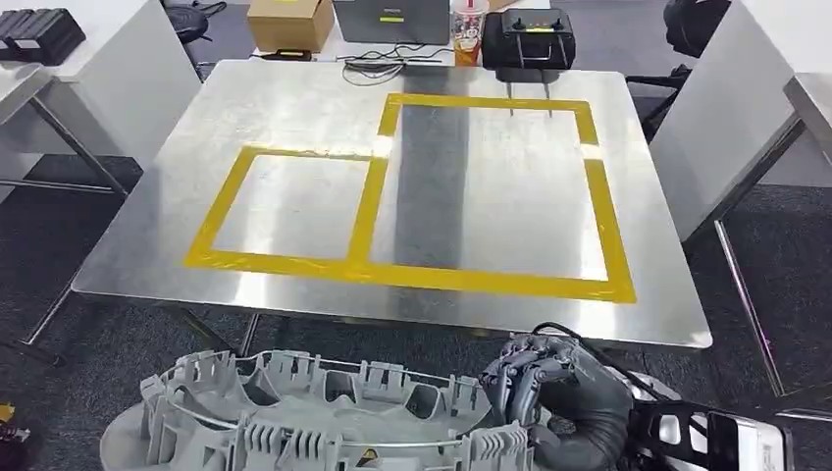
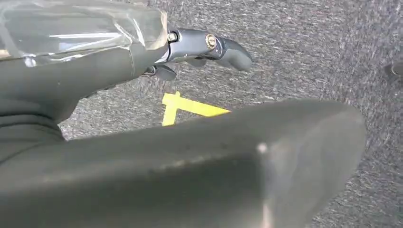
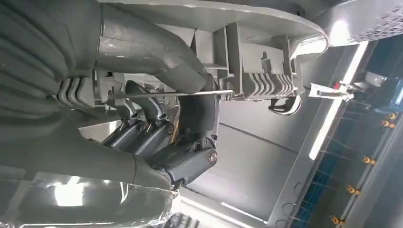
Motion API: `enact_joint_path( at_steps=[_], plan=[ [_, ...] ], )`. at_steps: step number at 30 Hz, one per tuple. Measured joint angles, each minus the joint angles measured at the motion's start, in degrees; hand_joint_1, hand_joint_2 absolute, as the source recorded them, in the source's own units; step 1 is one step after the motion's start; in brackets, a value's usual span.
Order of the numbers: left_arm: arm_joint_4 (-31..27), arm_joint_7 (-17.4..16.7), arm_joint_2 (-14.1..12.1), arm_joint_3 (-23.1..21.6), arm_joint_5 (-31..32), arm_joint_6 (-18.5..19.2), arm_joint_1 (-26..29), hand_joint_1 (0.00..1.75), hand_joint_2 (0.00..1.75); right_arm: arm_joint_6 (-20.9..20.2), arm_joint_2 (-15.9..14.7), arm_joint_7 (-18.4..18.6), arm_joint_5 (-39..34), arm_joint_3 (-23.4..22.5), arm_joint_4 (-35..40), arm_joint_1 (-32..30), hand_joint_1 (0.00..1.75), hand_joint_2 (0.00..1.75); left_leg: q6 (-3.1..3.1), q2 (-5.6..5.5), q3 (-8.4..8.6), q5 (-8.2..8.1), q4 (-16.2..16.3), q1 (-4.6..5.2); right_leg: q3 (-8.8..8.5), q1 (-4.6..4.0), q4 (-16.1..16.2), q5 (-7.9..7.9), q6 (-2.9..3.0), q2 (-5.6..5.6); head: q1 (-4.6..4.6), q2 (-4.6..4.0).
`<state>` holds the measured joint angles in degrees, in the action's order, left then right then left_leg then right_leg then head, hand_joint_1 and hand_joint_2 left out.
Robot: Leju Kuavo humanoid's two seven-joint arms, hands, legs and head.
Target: Take the parts from the cabinet and place them on the table.
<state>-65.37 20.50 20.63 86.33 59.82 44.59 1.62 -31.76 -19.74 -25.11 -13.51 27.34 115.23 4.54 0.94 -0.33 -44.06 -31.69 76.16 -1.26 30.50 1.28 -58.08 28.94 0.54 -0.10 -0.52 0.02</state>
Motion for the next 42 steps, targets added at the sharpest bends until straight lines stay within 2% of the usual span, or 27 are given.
enact_joint_path(
  at_steps=[1,3,4,5,6,8,10,12,14,15,16,18,19,21,23,25,26,28,29,30,32,34,35,38,39,40,42],
  plan=[
    [0.00,0.09,-0.02,0.00,0.20,-0.07,0.00,0.00,0.00,0.02,0.00,0.02,0.00,0.00,0.00,-0.07,1.75,1.75,-0.34,0.00,0.83,2.88,-3.14,0.10,-0.83,-0.16,0.00,0.59,0.00,0.00,0.00,-0.02],
    [0.00,0.31,-0.04,0.00,0.31,-0.11,0.00,0.00,0.00,0.09,0.07,0.04,-0.02,0.00,0.04,-0.01,1.75,1.75,-1.76,0.06,4.77,9.56,-13.42,0.69,-2.67,-0.50,0.06,1.81,-0.11,-0.03,0.00,0.00],
    [-0.04,0.42,-0.20,0.04,0.42,-0.15,-0.06,0.00,0.00,0.15,0.09,0.04,-0.02,0.00,0.11,-0.07,1.75,1.75,-2.72,0.26,6.30,9.69,-15.94,1.22,-2.82,-0.14,0.33,2.26,-0.17,-0.06,0.20,0.00],
    [-0.02,0.46,-0.17,0.04,0.68,-0.11,-0.16,0.00,0.00,0.22,0.13,0.07,-0.02,0.02,0.13,0.04,1.75,1.75,-3.11,0.61,6.84,8.93,-16.58,1.66,-3.02,-0.77,0.69,2.56,-0.62,-0.08,0.40,0.00],
    [-0.13,0.64,-0.26,0.02,0.68,-0.15,-0.17,0.00,0.00,0.28,0.22,0.06,-0.06,-0.02,0.13,-0.07,1.75,1.75,-3.42,0.57,7.30,8.64,-17.18,1.86,-3.08,-0.23,0.96,2.54,-0.92,-0.13,0.15,-0.02],
    [-0.20,0.77,-0.37,0.02,0.70,-0.13,-0.09,0.00,0.00,0.42,0.35,0.15,0.00,0.00,0.15,-0.02,1.75,1.75,-3.61,0.32,7.36,8.59,-17.57,2.15,-3.67,-0.23,1.98,2.61,-1.32,-0.33,0.11,0.00],
    [-0.22,0.83,-0.31,0.00,0.48,-0.15,-0.17,0.00,0.00,0.57,0.35,0.54,0.11,-0.07,0.35,-0.08,1.75,1.75,-3.61,0.14,9.63,8.75,-20.28,1.43,-3.92,-0.37,0.92,3.42,-1.65,-0.34,0.35,-0.02],
    [-0.20,0.90,-0.22,0.02,0.35,-0.22,-0.41,0.00,0.00,1.11,0.33,1.14,1.11,-0.09,0.35,0.05,1.75,1.75,-3.90,0.00,10.39,8.34,-20.72,1.29,1.49,-0.39,-7.84,6.01,-1.21,-0.08,0.44,-0.02],
    [-0.20,0.90,-0.11,0.02,0.29,-0.29,-0.44,0.00,0.00,1.79,0.35,1.72,2.46,-0.09,0.35,-0.16,1.75,1.75,-3.93,-0.29,10.89,7.57,-20.70,1.30,7.66,-0.27,-16.26,7.85,-1.39,-0.05,0.37,0.00],
    [-0.20,0.90,-0.11,0.00,0.18,-0.31,-0.41,0.00,0.00,2.29,0.26,2.01,3.53,-0.09,0.33,-0.21,1.75,1.75,-3.83,-0.52,11.32,7.20,-20.68,1.27,9.12,-0.22,-17.03,7.10,-1.89,-0.06,0.41,0.00],
    [-0.20,0.90,-0.11,0.02,0.09,-0.31,-0.41,0.00,0.00,3.04,0.20,2.14,5.03,-0.13,0.33,-0.26,1.75,1.75,-3.65,-0.78,11.93,6.76,-20.67,1.21,9.08,-0.10,-14.87,4.79,-2.79,-0.06,0.42,0.00],
    [-0.20,0.90,-0.02,0.00,-0.08,-0.20,-0.40,0.00,0.00,4.20,-0.09,2.19,7.25,-0.24,0.33,-0.26,1.75,1.75,-3.09,-1.18,13.26,5.61,-20.30,1.02,5.95,0.22,-4.63,-1.94,-4.50,-0.09,0.44,0.00],
    [-0.20,0.90,-0.04,0.02,-0.17,-0.20,-0.36,0.00,0.00,4.42,-0.13,2.21,7.59,-0.28,0.33,-0.24,1.75,1.75,-2.65,-1.34,13.27,4.91,-19.85,1.13,4.78,0.42,-0.04,-4.36,-4.69,-0.18,0.53,-0.02],
    [-0.22,0.90,-0.13,0.02,-0.35,-0.20,-0.33,0.00,0.00,4.74,-0.13,2.21,7.87,-0.33,0.42,-0.33,1.75,1.75,-2.10,-1.40,12.68,4.04,-18.97,1.60,4.46,0.18,0.08,-4.02,-2.62,-0.01,0.57,0.00],
    [-0.20,0.92,-0.09,0.02,-0.33,-0.18,-0.28,0.00,0.00,5.69,-0.20,2.12,9.73,-0.46,0.50,-0.19,1.75,1.75,-1.95,-1.37,12.85,3.96,-19.10,1.40,4.49,-0.12,0.02,-3.77,-1.87,0.08,0.48,0.00],
    [-0.22,1.25,-0.13,0.02,-0.30,0.00,-0.30,0.00,0.00,8.16,-0.48,2.08,14.69,-0.44,0.72,0.06,1.75,1.75,-1.36,-1.05,12.86,2.92,-18.20,1.13,3.89,0.33,0.20,-3.56,-1.11,0.11,0.50,-0.02],
    [-0.22,1.45,-0.11,0.02,-0.33,0.00,-0.33,0.00,0.00,9.91,-0.74,2.19,17.28,-0.44,0.85,0.28,1.75,1.75,-0.96,-0.56,11.66,1.37,-15.28,1.07,3.52,0.33,0.20,-3.31,-0.48,0.05,0.06,0.00],
    [-0.22,1.51,-0.17,0.02,-0.44,-0.02,-0.32,0.00,0.00,13.34,-1.33,3.04,23.69,-0.50,1.09,0.83,1.75,1.75,-0.43,-0.26,6.31,-2.88,-5.35,0.78,3.29,0.17,0.20,-3.05,-0.12,0.02,0.07,0.00],
    [-0.20,1.51,-0.17,0.02,-0.50,-0.02,-0.32,0.00,0.00,15.11,-1.64,3.61,27.36,-0.57,1.16,0.98,1.75,1.75,-0.34,-0.18,3.73,-3.97,-1.18,0.66,3.24,0.07,0.20,-2.99,-0.07,0.02,0.09,0.00],
    [-0.17,1.51,-0.13,0.02,-0.63,-0.02,-0.32,0.00,0.00,16.64,-1.90,4.57,31.18,-0.57,1.40,1.00,1.75,1.75,-0.37,-0.07,2.43,-3.60,0.31,0.62,3.14,-0.01,0.20,-2.89,0.06,0.03,0.11,0.00],
    [-0.15,1.53,-0.13,0.02,-0.91,-0.18,-0.30,0.00,0.00,18.92,-2.60,6.42,37.86,-0.59,1.81,1.01,1.75,1.75,-0.78,-0.03,4.08,0.73,-4.93,0.65,2.70,-0.19,0.20,-2.66,0.01,0.09,0.07,0.00],
    [-0.15,1.53,-0.17,0.02,-1.55,-0.31,-0.30,0.00,0.00,20.97,-3.21,7.83,42.24,-1.03,1.86,1.02,1.75,1.75,-1.79,-0.03,8.84,5.86,-15.13,0.89,2.13,-0.38,0.28,-2.38,-0.18,0.11,0.09,0.00],
    [-0.17,1.55,-0.31,0.02,-1.62,-0.33,-0.37,0.00,0.00,22.10,-3.56,8.59,44.51,-1.51,1.81,1.00,1.75,1.75,-2.21,0.06,10.10,5.59,-17.91,1.26,2.08,-0.50,0.31,-2.27,-0.36,0.11,0.22,0.00],
    [-0.20,1.64,-0.28,0.02,-1.68,-0.31,-0.01,0.00,0.00,24.33,-4.92,10.38,49.38,-2.45,1.31,0.91,1.75,1.75,-2.56,0.17,9.86,5.73,-18.12,1.83,2.16,-0.36,0.63,-2.25,-1.35,0.04,0.13,0.00],
    [-0.20,1.73,-0.28,0.02,-1.48,-0.26,0.08,0.00,0.00,24.88,-5.25,11.46,51.06,-2.82,1.27,1.13,1.75,1.75,-2.92,0.16,9.96,5.94,-18.59,1.82,2.01,-0.45,0.87,-2.36,-1.64,0.05,0.09,-0.02],
    [-0.20,1.84,-0.22,0.00,-1.20,-0.20,0.08,0.00,0.00,25.05,-5.61,13.08,52.52,-3.38,1.25,1.52,1.75,1.75,-3.23,0.19,11.21,6.72,-19.77,1.00,2.54,-0.34,0.22,-2.04,-1.77,0.01,0.13,0.00],
    [-0.17,2.17,-0.17,0.00,-0.83,0.04,-0.16,0.00,0.00,24.72,-6.45,15.63,54.95,-4.22,1.09,2.90,1.75,1.75,-3.72,0.25,11.43,6.91,-20.09,1.29,5.03,-0.44,-5.27,0.76,-1.21,0.09,0.42,0.00]
  ],
)
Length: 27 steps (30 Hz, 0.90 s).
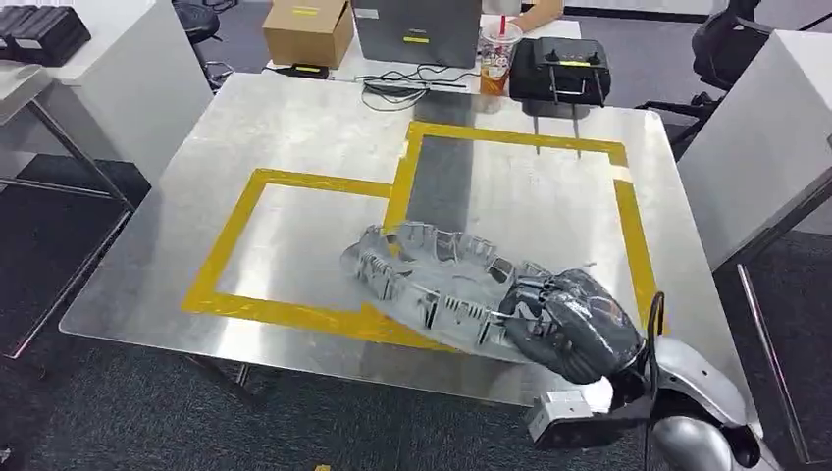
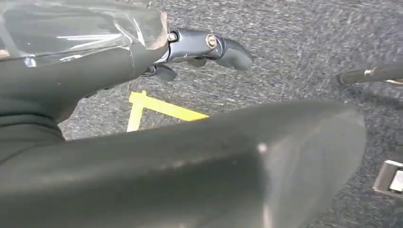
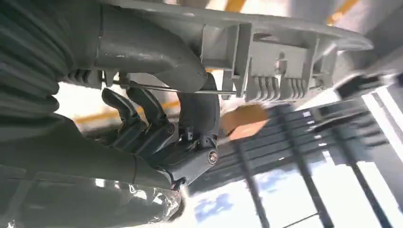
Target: Take the parts from the cabinet and place them on the table.
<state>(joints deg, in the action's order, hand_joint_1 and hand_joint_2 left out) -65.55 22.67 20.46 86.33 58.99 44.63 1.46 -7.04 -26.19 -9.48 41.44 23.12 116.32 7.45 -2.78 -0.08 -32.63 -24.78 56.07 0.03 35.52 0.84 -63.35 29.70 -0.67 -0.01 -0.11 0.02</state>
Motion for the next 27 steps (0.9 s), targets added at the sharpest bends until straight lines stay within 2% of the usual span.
enact_joint_path(
  at_steps=[1,2,3,4,5,6,7,8,10,12,13,14,15,17,18,19,20,21,22,23,24,26,27],
  plan=[
    [0.00,0.09,0.04,0.00,0.44,0.13,-0.17,0.00,0.00,-0.26,-0.43,0.98,1.13,-0.48,-0.24,0.57,1.75,1.75,-0.07,-0.03,-0.01,-0.05,0.00,0.07,2.71,0.05,-5.46,2.11,0.19,0.00,-0.02,0.00],
    [0.02,0.18,0.09,0.00,0.52,0.22,-0.20,0.00,0.00,-0.35,-0.79,1.66,2.30,-0.81,-0.53,0.85,1.75,1.75,-0.18,-0.07,-0.02,-0.12,0.02,0.15,5.14,0.05,-10.03,3.56,0.16,0.00,0.00,-0.02],
    [0.04,0.31,0.09,0.00,0.61,0.26,-0.19,0.00,0.00,-0.50,-1.11,2.27,3.66,-0.98,-0.85,1.10,1.75,1.75,-0.19,-0.17,-0.01,-0.18,0.04,0.16,6.60,0.06,-12.58,4.05,-0.18,-0.01,0.00,0.00],
    [0.07,0.44,0.11,0.00,0.83,0.28,-0.22,0.00,0.00,-0.68,-1.42,2.69,4.79,-1.16,-1.33,1.38,1.75,1.75,-0.19,-0.33,0.08,-0.25,0.06,0.15,6.68,0.15,-11.97,3.29,-0.75,-0.01,-0.02,0.00],
    [0.09,0.52,0.13,0.00,1.07,0.44,-0.26,0.00,0.00,-0.83,-1.77,3.08,6.12,-1.40,-1.84,1.82,1.75,1.75,-0.12,-0.46,0.20,-0.36,0.11,0.13,5.30,0.27,-8.75,1.54,-1.47,-0.03,0.02,0.00],
    [0.13,0.63,0.15,0.00,1.27,0.79,-0.27,0.00,0.00,-0.94,-2.10,3.41,7.56,-1.66,-2.41,2.43,1.75,1.75,0.06,-0.63,0.31,-0.53,0.27,0.11,2.94,0.44,-3.55,-0.80,-2.16,-0.03,-0.02,0.00],
    [0.15,0.68,0.20,-0.02,1.60,0.98,-0.30,0.00,0.00,-0.96,-2.56,3.80,9.29,-1.88,-3.06,3.27,1.75,1.75,0.35,-0.73,0.37,-0.88,0.69,0.07,-0.25,0.63,3.23,-3.42,-2.73,-0.07,0.04,0.00],
    [0.15,0.72,0.17,-0.02,1.64,1.09,-0.30,0.00,0.00,-1.00,-2.86,4.06,10.45,-2.03,-3.76,3.95,1.75,1.75,0.75,-0.76,0.17,-1.24,1.10,0.26,-1.19,0.59,5.44,-3.89,-2.09,-0.15,0.00,0.00],
    [0.15,0.81,0.15,0.00,1.79,1.29,-0.27,0.00,0.00,-1.39,-3.27,4.24,12.01,-2.21,-5.33,5.11,1.75,1.75,1.18,-0.80,-0.14,-1.50,1.50,0.56,-1.43,0.34,5.50,-4.18,-1.00,-0.01,-0.08,0.00],
    [0.15,0.90,0.17,0.00,2.23,1.33,-0.33,0.00,0.00,-1.70,-3.54,4.24,12.87,-2.32,-6.73,5.97,1.75,1.75,1.33,-0.76,-0.06,-1.60,1.50,0.41,-1.38,0.15,5.48,-4.05,-0.58,0.02,-0.07,0.00],
    [0.15,0.98,0.17,0.00,2.36,1.46,-0.32,0.00,0.00,-2.20,-3.67,4.24,13.11,-2.34,-7.58,6.80,1.75,1.75,1.62,-0.76,-0.08,-1.98,1.73,0.33,-1.55,0.74,5.64,-4.11,-0.09,0.03,-0.04,0.00],
    [0.15,1.09,0.18,0.00,2.67,1.51,-0.33,0.00,0.00,-2.84,-3.85,4.13,13.26,-2.36,-8.75,7.68,1.75,1.75,2.03,-0.71,-0.38,-2.45,2.24,0.25,-1.77,0.76,5.69,-4.04,0.04,0.03,-0.13,0.00],
    [0.15,1.20,0.15,0.00,2.73,1.59,-0.43,0.00,0.00,-3.26,-4.00,4.02,13.37,-2.38,-9.62,8.36,1.75,1.75,2.43,-0.56,-1.44,-3.94,4.72,0.13,-1.91,0.78,5.69,-3.95,0.20,-0.01,-0.59,0.00],
    [0.15,1.31,0.04,0.00,3.02,1.84,-0.39,0.00,0.00,-4.26,-4.30,3.43,13.88,-2.16,-11.94,10.14,1.75,1.75,2.98,-0.37,-6.15,-8.08,14.11,-0.30,-1.86,0.72,5.67,-3.87,0.32,-0.01,-0.55,0.00],
    [0.15,1.42,0.07,0.00,3.61,2.16,-0.43,0.00,0.00,-5.03,-4.35,2.64,14.29,-1.77,-14.22,11.25,1.75,1.75,3.07,-0.29,-8.40,-9.32,18.19,-0.33,-1.84,0.69,5.65,-3.87,0.32,0.00,-0.61,0.00],
    [0.17,1.62,0.15,0.00,4.02,2.29,-0.48,0.00,0.00,-5.38,-4.50,2.11,14.62,-1.34,-16.31,12.16,1.75,1.75,3.06,-0.29,-9.62,-9.23,20.04,-0.35,-1.90,0.68,5.65,-3.86,0.32,0.01,-0.59,0.00],
    [0.17,1.83,0.15,0.00,4.46,2.62,-0.52,0.00,0.00,-5.62,-4.72,1.35,15.23,-0.79,-18.59,12.96,1.75,1.75,2.93,-0.29,-9.40,-7.74,18.80,-0.36,-2.03,0.65,5.65,-3.84,0.31,0.01,-0.59,-0.02],
    [0.17,1.95,0.13,0.00,4.70,2.69,-0.53,0.00,0.00,-5.62,-4.92,1.00,15.49,-0.43,-20.03,13.53,1.75,1.75,2.74,-0.29,-7.84,-5.23,14.90,-0.35,-2.12,0.60,5.65,-3.80,0.34,0.01,-0.57,0.00],
    [0.17,2.01,0.13,0.00,4.70,2.73,-0.53,0.00,0.00,-5.59,-5.07,0.65,15.65,-0.11,-21.16,14.12,1.75,1.75,2.43,-0.29,-5.46,-2.53,9.67,-0.32,-2.24,0.57,5.66,-3.79,0.33,0.03,-0.57,0.00],
    [0.17,2.16,0.07,0.00,4.72,2.86,-0.55,0.00,0.00,-5.59,-5.16,0.48,15.71,0.24,-22.27,14.85,1.75,1.75,1.84,-0.29,-2.84,-0.16,4.30,-0.16,-2.29,0.56,5.70,-3.78,0.32,0.04,-0.57,0.00],
    [0.17,2.66,0.02,0.00,4.85,3.23,-0.63,0.00,0.00,-5.70,-5.20,0.00,16.04,0.63,-23.38,15.71,1.75,1.75,1.59,-0.31,-1.71,-0.72,2.13,0.08,-2.18,0.27,5.64,-3.74,0.24,0.09,-0.54,0.00],
    [0.17,3.52,0.02,0.00,5.31,4.04,-0.73,0.00,0.00,-6.43,-5.55,-1.29,16.95,2.55,-26.76,17.86,1.75,1.75,1.43,-0.18,-1.96,-0.72,2.01,0.42,-1.98,0.30,5.71,-3.76,-0.22,0.12,-0.59,0.00],
    [0.17,3.83,0.02,0.00,5.31,4.35,-0.73,0.00,0.00,-6.45,-5.59,-1.86,17.64,3.59,-28.44,18.60,1.75,1.75,1.14,-0.18,-1.91,-0.73,1.98,0.55,-2.16,0.44,6.04,-3.90,-0.70,0.11,-0.55,0.00]
  ],
)
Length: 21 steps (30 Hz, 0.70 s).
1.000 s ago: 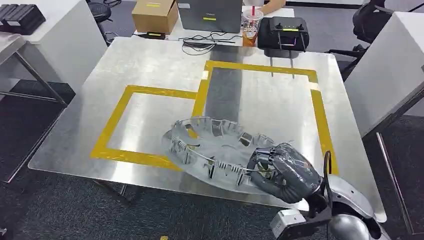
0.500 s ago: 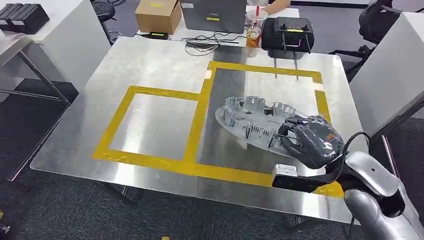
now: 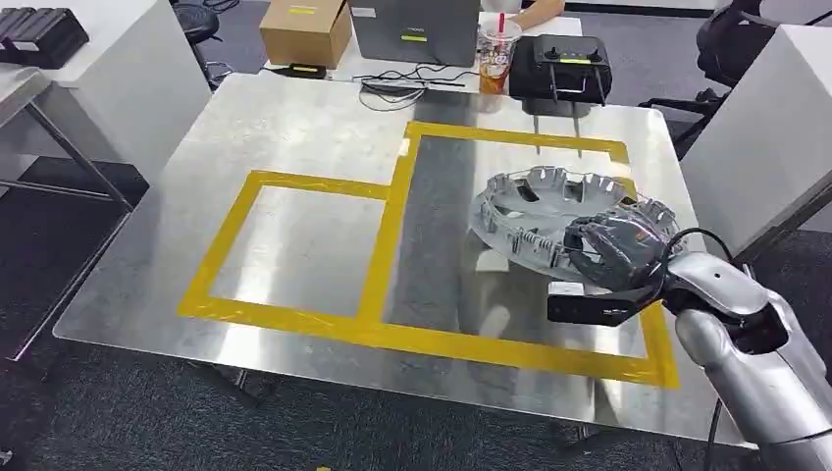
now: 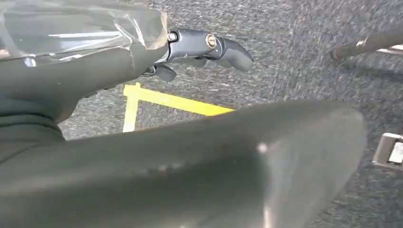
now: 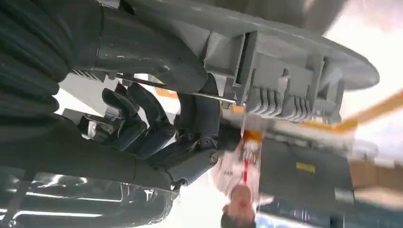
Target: Take the parts from the cabinet and place them on the table.
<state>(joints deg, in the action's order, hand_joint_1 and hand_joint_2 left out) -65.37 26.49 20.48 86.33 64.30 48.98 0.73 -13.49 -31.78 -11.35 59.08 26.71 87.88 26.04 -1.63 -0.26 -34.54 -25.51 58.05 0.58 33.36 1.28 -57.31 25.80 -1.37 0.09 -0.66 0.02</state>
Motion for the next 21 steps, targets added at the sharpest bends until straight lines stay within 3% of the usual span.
enact_joint_path(
  at_steps=[1,2,3,5,6,7,8,9,11,12,13,14,15,16,17,18,21],
  plan=[
    [-0.04,0.26,-0.02,0.00,0.00,0.28,-0.04,0.00,0.00,0.07,0.00,-0.57,0.48,0.89,-1.60,0.70,1.75,1.75,-0.47,-0.01,0.37,0.37,-0.70,-0.03,-0.18,-0.15,0.32,-0.09,-0.37,0.01,-0.02,0.00],
    [-0.09,0.28,0.00,-0.02,0.09,0.46,-0.09,0.00,0.00,0.13,-0.07,-0.89,0.70,1.32,-2.72,1.25,1.75,1.75,-0.86,0.03,1.20,1.04,-1.69,-0.69,0.28,0.08,-0.23,0.23,-0.46,-0.10,0.08,0.00],
    [-0.09,0.39,0.07,-0.02,0.07,0.67,-0.15,0.00,0.00,0.18,-0.11,-1.39,0.98,2.09,-4.03,2.29,1.75,1.75,-1.24,0.00,1.43,1.29,-2.09,-0.53,1.13,-0.05,-2.01,1.20,-0.33,-0.09,0.26,0.00],
    [-0.13,0.70,0.02,-0.02,0.18,0.76,-0.21,0.00,0.00,0.39,0.04,-2.49,1.66,4.42,-7.32,4.81,1.75,1.75,-1.37,0.08,1.36,1.33,-2.07,-0.34,5.57,-0.04,-10.89,4.77,0.25,-0.07,0.31,0.00],
    [-0.15,1.18,0.02,-0.02,0.48,0.83,-0.24,0.00,0.00,0.72,0.42,-3.21,2.01,6.23,-9.68,6.09,1.75,1.75,-1.42,0.09,1.36,1.29,-2.06,-0.23,8.15,-0.02,-15.94,6.35,0.23,-0.08,0.31,0.00],
    [-0.15,1.27,0.02,-0.02,0.59,0.81,-0.26,0.00,0.00,0.94,1.09,-3.63,2.31,8.09,-12.15,7.16,1.75,1.75,-1.41,0.09,1.35,1.29,-2.02,-0.18,9.59,-0.01,-18.45,6.66,-0.10,-0.08,0.31,0.00],
    [-0.15,1.27,0.02,-0.02,0.61,0.74,-0.27,0.00,0.00,1.07,1.63,-3.69,2.40,9.39,-13.75,8.22,1.75,1.75,-1.40,0.09,1.39,1.28,-2.00,-0.18,9.44,0.05,-17.62,5.89,-0.55,-0.09,0.31,0.00],
    [-0.15,1.29,0.02,-0.02,0.68,0.74,-0.34,0.00,0.00,1.22,2.42,-3.71,2.51,11.05,-15.79,9.34,1.75,1.75,-1.34,0.08,1.40,1.24,-1.92,-0.19,7.98,0.14,-14.41,4.25,-1.17,-0.10,0.30,0.00],
    [-0.15,1.31,0.02,-0.02,0.96,0.72,-0.49,0.00,0.00,1.40,3.28,-3.76,2.53,12.50,-17.99,11.06,1.75,1.75,-0.95,-0.10,1.37,0.97,-1.42,-0.23,2.59,0.37,-3.44,0.05,-2.19,-0.16,0.31,0.00],
    [-0.20,1.33,0.00,-0.02,1.07,0.72,-0.47,0.00,0.00,1.53,3.67,-3.76,2.51,13.11,-19.12,12.05,1.75,1.75,-0.55,-0.16,1.07,0.69,-0.96,0.09,1.21,0.28,-0.27,-0.33,-1.70,-0.17,0.44,0.00],
    [-0.30,1.37,-0.02,-0.02,1.14,0.70,-0.47,0.00,0.00,1.79,4.07,-3.78,2.49,13.74,-20.03,12.62,1.75,1.75,-0.28,-0.22,0.87,0.43,-0.65,0.28,0.86,0.20,-0.20,-0.71,-0.81,-0.07,0.24,0.00],
    [-0.35,1.40,-0.02,0.00,1.13,0.63,-0.45,0.00,0.00,1.92,4.30,-3.78,2.49,14.22,-20.69,12.96,1.75,1.75,-0.13,-0.23,0.82,0.47,-0.64,0.26,0.92,0.01,-0.30,-0.69,-0.39,-0.06,0.31,0.00],
    [-0.35,1.40,-0.02,0.00,1.16,0.57,-0.41,0.00,1.75,1.99,4.48,-3.78,2.49,14.62,-21.28,13.17,0.00,0.00,0.02,-0.22,0.84,0.50,-0.72,0.10,0.95,-0.18,-0.33,-0.70,-0.09,-0.06,0.31,0.00],
    [-0.37,1.40,-0.02,0.00,1.18,0.54,-0.42,0.00,1.75,2.01,4.63,-3.80,2.45,14.94,-21.72,13.30,0.00,0.00,0.19,-0.20,0.83,0.47,-0.69,0.00,0.95,-0.17,-0.24,-0.80,0.19,-0.07,0.31,0.00],
    [-0.57,1.40,-0.07,0.00,1.18,0.52,-0.42,0.00,1.75,2.03,4.90,-3.87,2.45,15.25,-21.98,13.49,0.00,0.00,0.54,-0.19,0.51,0.06,-0.36,-0.15,0.77,0.37,-0.08,-0.88,0.51,-0.07,0.39,0.00],
    [-0.63,1.46,0.02,0.00,1.22,0.35,-0.42,0.00,1.75,2.14,5.01,-3.87,2.40,15.58,-22.27,13.72,0.00,0.00,1.06,-0.10,-0.12,-1.26,1.41,-0.21,0.62,0.37,-0.10,-0.85,0.87,-0.11,0.09,0.00],
    [-0.63,2.10,-0.18,0.00,4.05,-1.32,-0.47,0.00,1.75,2.51,6.80,-4.00,2.14,17.33,-24.63,15.66,0.00,0.00,2.03,-0.07,-6.16,-6.86,14.06,-0.83,0.60,0.25,-0.13,-0.74,1.07,0.02,-0.15,0.00]
  ],
)
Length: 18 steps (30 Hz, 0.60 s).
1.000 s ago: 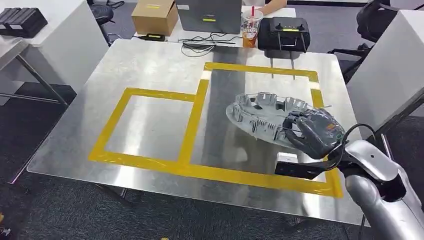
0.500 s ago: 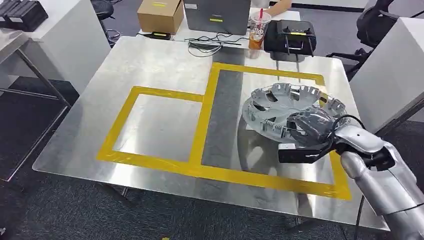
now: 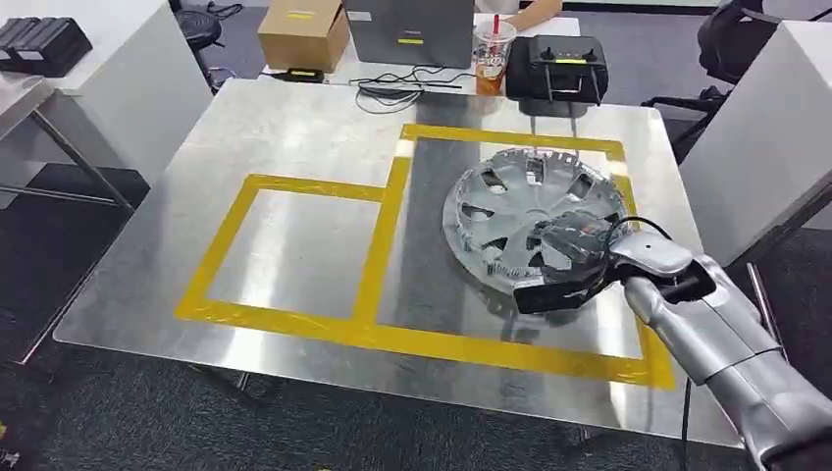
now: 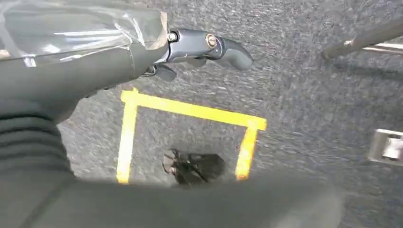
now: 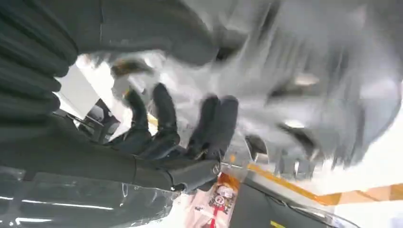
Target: Take the parts from the cabinet and place them on the table.
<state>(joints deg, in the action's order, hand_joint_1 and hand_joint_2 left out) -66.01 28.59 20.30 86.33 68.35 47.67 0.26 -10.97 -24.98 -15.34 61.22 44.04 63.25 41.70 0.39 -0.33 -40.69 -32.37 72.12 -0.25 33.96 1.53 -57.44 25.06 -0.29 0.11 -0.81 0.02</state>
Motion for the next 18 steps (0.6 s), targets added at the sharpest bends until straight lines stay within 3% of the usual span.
enact_joint_path(
  at_steps=[1,2,3,5,6,7,9,11,12,14,16,17,18],
  plan=[
    [0.13,0.40,-0.02,0.00,1.10,-0.83,-0.01,0.00,0.00,0.18,0.77,-0.22,-0.18,0.77,-1.27,0.76,0.00,0.00,0.10,0.01,-1.68,-0.62,3.02,-0.10,-0.03,-0.04,-0.01,0.02,0.02,0.02,0.04,0.00],
    [0.48,1.12,-0.04,-0.02,2.05,-1.88,-0.04,0.00,0.00,0.61,1.88,-0.31,-0.79,1.62,-2.89,1.50,0.00,0.00,0.10,0.01,-1.97,0.26,2.97,-0.19,-0.10,-0.09,-0.01,0.02,0.02,0.13,0.02,0.00],
    [0.90,1.77,-0.15,-0.02,2.64,-2.69,-0.09,0.00,0.00,0.92,2.93,-0.31,-1.42,2.27,-4.33,2.25,0.00,0.00,0.01,0.01,-1.05,2.03,0.55,-0.24,-0.16,-0.13,-0.01,0.03,0.02,0.22,0.02,0.00],
    [1.88,2.25,-0.70,-0.02,3.17,-3.82,-0.37,0.00,0.00,1.66,5.14,-0.28,-3.26,3.39,-6.97,4.07,0.00,0.00,-0.63,0.00,4.12,7.50,-10.30,-0.17,-0.39,-0.22,0.01,0.05,-0.01,0.39,0.00,0.00],
    [2.17,2.36,-0.83,-0.02,3.30,-4.06,-0.52,0.00,0.00,2.08,6.06,-0.17,-4.13,3.60,-7.89,4.69,0.00,0.00,-1.11,-0.01,6.01,8.16,-14.33,0.01,-0.42,-0.15,0.06,0.05,-0.02,0.39,0.00,0.00],
    [2.43,2.40,-1.05,-0.02,3.56,-4.13,-0.75,0.00,0.00,2.60,6.84,0.07,-4.79,3.74,-8.76,5.24,0.00,0.00,-1.15,0.12,6.46,7.75,-14.61,0.29,-0.19,-0.71,0.07,0.06,-0.10,0.39,0.09,0.00],
    [2.73,2.36,-1.07,0.00,3.32,-3.89,-0.71,0.00,0.00,4.35,8.22,0.63,-6.39,3.91,-10.07,5.30,0.00,0.00,-1.37,0.00,6.28,7.85,-14.51,0.55,-0.15,-0.47,0.16,-0.04,-0.62,0.28,0.04,0.00],
    [2.73,2.34,-1.00,0.00,3.03,-3.27,-0.75,0.00,0.00,6.12,9.38,0.63,-9.38,3.41,-10.16,4.83,0.00,0.00,-2.26,0.05,6.84,8.52,-15.58,0.28,-0.13,-0.62,0.42,-0.03,-1.24,0.25,0.00,0.00],
    [2.75,2.32,-0.81,-0.02,3.03,-3.12,-0.80,0.00,0.00,6.76,9.75,0.48,-11.18,2.75,-10.03,4.46,0.00,0.00,-2.53,0.07,7.15,8.77,-16.11,0.19,0.43,-0.48,-0.60,0.55,-1.19,0.16,0.07,-0.02],
    [2.80,2.40,-0.76,0.00,3.05,-2.77,-0.85,0.00,0.00,7.32,10.18,0.18,-15.50,1.03,-9.16,3.43,0.00,0.00,-2.98,0.11,7.12,8.89,-16.20,0.17,3.91,-0.51,-8.22,4.20,-0.44,0.17,0.15,0.00],
    [2.95,3.11,-0.79,0.00,3.28,-2.77,-0.83,0.00,0.00,7.26,10.38,-0.15,-19.74,-0.92,-7.90,1.17,0.00,0.00,-3.05,-0.05,7.08,8.85,-16.16,0.23,8.17,-0.49,-17.09,7.06,-0.43,0.16,0.15,0.00],
    [3.19,3.59,-0.83,0.00,3.65,-2.77,-0.82,0.00,0.00,7.65,10.53,-0.42,-22.48,-2.17,-6.83,-0.18,0.00,0.00,-3.05,-0.13,7.09,8.85,-16.14,0.24,8.85,-0.47,-18.24,7.01,-0.84,0.15,0.15,0.00],
    [3.37,4.07,-0.87,0.00,3.69,-2.77,-0.80,0.00,0.00,9.16,10.69,-0.92,-25.63,-3.64,-5.54,-1.53,0.00,0.00,-3.03,-0.20,7.10,8.83,-16.08,0.23,7.96,-0.46,-16.28,6.03,-1.35,0.14,0.15,0.00]
  ],
)
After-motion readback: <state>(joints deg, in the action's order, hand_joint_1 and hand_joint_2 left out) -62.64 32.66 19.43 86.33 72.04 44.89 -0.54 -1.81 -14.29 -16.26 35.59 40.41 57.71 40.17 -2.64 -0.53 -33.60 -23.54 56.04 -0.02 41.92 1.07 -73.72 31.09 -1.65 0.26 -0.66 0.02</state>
